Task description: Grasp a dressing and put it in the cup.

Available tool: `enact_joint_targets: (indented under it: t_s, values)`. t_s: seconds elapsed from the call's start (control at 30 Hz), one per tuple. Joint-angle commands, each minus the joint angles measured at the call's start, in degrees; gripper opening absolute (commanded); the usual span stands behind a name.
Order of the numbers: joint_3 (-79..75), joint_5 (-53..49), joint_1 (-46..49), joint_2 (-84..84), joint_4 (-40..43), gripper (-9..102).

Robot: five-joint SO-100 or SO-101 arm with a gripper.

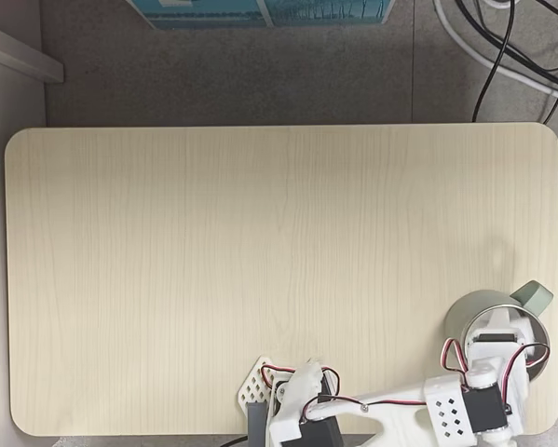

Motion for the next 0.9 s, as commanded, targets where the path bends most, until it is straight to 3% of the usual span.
enact_joint_targets:
  t_s: [0.0, 0.43, 0.87]
  values:
    - [-0.1, 0.3, 0.3, 0.0, -0.6, 31]
    - [-1.8, 1.4, -0.9, -0.9, -1.1, 30]
    - [-8.7, 3.0, -2.4, -0.4, -10.5, 30]
